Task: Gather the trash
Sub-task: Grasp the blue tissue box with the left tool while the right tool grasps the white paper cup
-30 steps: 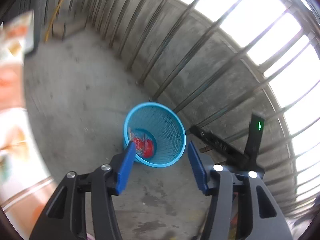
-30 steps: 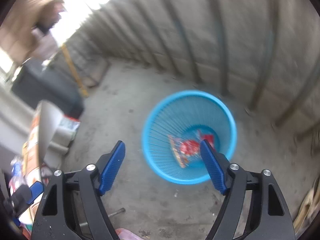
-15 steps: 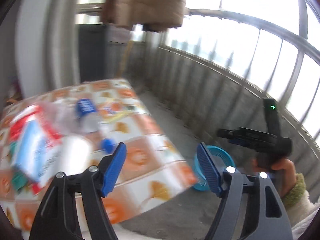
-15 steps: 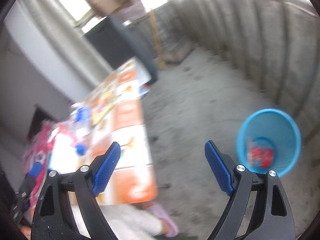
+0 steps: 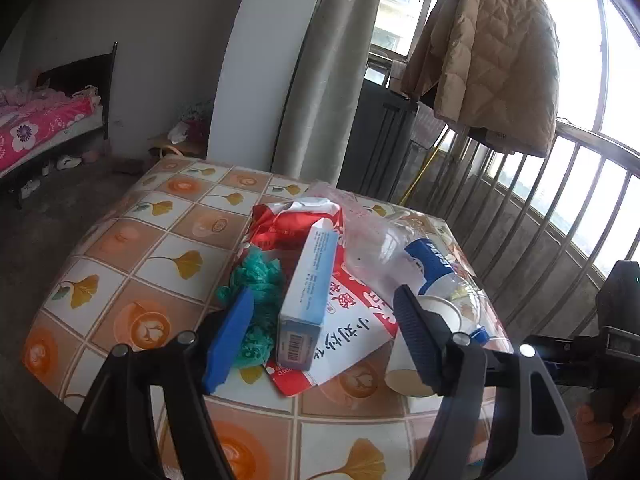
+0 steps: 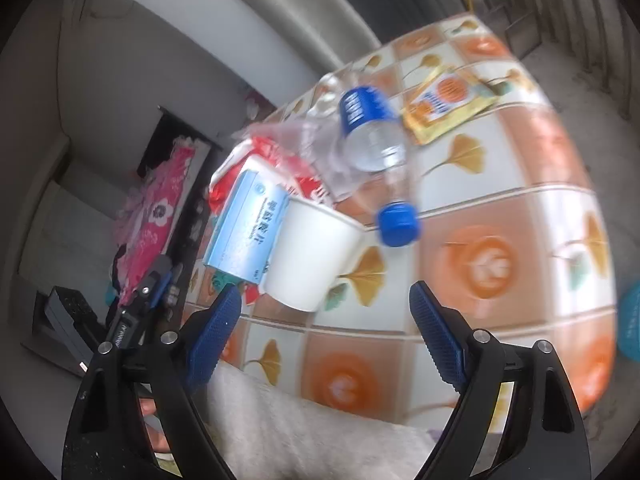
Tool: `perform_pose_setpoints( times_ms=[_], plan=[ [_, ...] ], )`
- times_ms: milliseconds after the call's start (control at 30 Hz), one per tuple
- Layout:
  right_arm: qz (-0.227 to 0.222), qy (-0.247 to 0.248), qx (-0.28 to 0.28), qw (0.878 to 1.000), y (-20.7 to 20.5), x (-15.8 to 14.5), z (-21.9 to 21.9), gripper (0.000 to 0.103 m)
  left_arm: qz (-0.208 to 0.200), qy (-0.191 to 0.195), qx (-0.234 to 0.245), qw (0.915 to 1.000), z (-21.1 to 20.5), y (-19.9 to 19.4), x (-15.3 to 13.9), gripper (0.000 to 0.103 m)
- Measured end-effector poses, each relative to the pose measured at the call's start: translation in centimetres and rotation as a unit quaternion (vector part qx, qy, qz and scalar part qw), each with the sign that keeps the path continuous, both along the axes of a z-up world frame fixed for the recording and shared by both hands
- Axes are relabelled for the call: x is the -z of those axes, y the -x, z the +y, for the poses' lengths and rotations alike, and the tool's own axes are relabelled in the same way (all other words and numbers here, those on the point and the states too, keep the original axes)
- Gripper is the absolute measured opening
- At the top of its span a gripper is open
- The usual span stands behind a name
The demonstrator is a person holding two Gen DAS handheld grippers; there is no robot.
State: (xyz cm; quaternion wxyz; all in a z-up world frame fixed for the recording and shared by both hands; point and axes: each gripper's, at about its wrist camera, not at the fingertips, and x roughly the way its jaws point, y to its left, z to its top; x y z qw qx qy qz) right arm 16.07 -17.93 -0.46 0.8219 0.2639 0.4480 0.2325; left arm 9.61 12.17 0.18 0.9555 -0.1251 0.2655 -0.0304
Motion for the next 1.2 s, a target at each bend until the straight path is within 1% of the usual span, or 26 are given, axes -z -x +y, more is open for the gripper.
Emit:
perform_pose_setpoints(
  times_ms=[33,100,133,200,333,433,533,600,633,700,800,1067,1200],
  plan=[
    [0.006,0.000,-0.003,1.000,-0.6,0.2,0.9,0.082,0.001,0.002,0.006,1.0000,0.1,-0.5,0.3,0.070],
    [0.019,0.005,0.001,1.000,-2.2,0.6,2.4,0.082,0.001,0.002,0.019,0.9998,-0.5,-1.3,0.7,0.065],
    [0.024,0.005,0.002,1.000,-2.7,0.8,2.9,0.082,0.005,0.002,0.025,0.9997,-0.5,-1.7,0.9,0.065],
    [0.034,0.007,0.007,0.999,-3.8,1.4,4.4,0.082,0.019,0.002,0.040,0.9990,-0.5,-3.0,1.7,0.060],
    [0.045,0.015,0.016,0.999,-4.9,2.2,5.5,0.082,0.044,0.004,0.046,0.9979,-0.6,-4.3,3.1,0.055],
    [0.052,0.014,0.030,0.998,-5.7,2.8,5.9,0.082,0.049,0.002,0.052,0.9975,-0.6,-4.7,3.7,0.051],
    [0.064,0.005,0.043,0.997,-6.2,3.4,5.5,0.082,0.053,-0.003,0.052,0.9973,-0.7,-5.1,4.2,0.043],
    [0.066,-0.004,0.047,0.997,-6.8,3.9,5.8,0.079,0.055,-0.002,0.047,0.9974,-0.5,-5.3,4.4,0.033],
    [0.069,-0.004,0.050,0.996,-7.0,4.1,5.8,0.078,0.054,0.003,0.045,0.9975,-0.4,-5.3,4.4,0.033],
    [0.066,-0.008,0.052,0.996,-7.2,4.3,5.7,0.072,0.050,0.009,0.043,0.9978,-0.1,-5.2,4.4,0.032],
    [0.067,-0.018,0.050,0.996,-7.3,4.4,5.6,0.068,0.041,0.018,0.047,0.9979,0.0,-4.9,4.2,0.031],
    [0.049,-0.035,0.041,0.997,-6.1,3.2,4.4,0.065,0.013,0.024,0.051,0.9983,-0.1,-3.4,2.6,0.029],
    [0.037,-0.043,0.034,0.998,-5.3,2.4,3.9,0.064,0.001,0.019,0.052,0.9985,-0.5,-2.2,1.6,0.029]
  ],
)
